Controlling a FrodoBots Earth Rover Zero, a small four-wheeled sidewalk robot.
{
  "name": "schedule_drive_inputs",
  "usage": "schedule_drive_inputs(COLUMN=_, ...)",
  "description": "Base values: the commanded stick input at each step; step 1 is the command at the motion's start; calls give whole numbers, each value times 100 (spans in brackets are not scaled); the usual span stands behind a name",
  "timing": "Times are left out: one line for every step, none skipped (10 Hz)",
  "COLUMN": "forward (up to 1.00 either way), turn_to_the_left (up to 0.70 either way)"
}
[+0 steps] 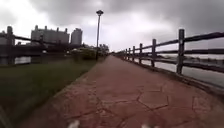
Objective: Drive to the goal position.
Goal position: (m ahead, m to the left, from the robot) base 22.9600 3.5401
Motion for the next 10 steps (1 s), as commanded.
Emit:
schedule_drive_inputs(forward=70, turn_to_the_left=0)
schedule_drive_inputs(forward=70, turn_to_the_left=0)
schedule_drive_inputs(forward=70, turn_to_the_left=0)
schedule_drive_inputs(forward=70, turn_to_the_left=0)
schedule_drive_inputs(forward=70, turn_to_the_left=0)
schedule_drive_inputs(forward=70, turn_to_the_left=0)
schedule_drive_inputs(forward=70, turn_to_the_left=0)
schedule_drive_inputs(forward=70, turn_to_the_left=0)
schedule_drive_inputs(forward=70, turn_to_the_left=0)
schedule_drive_inputs(forward=70, turn_to_the_left=0)
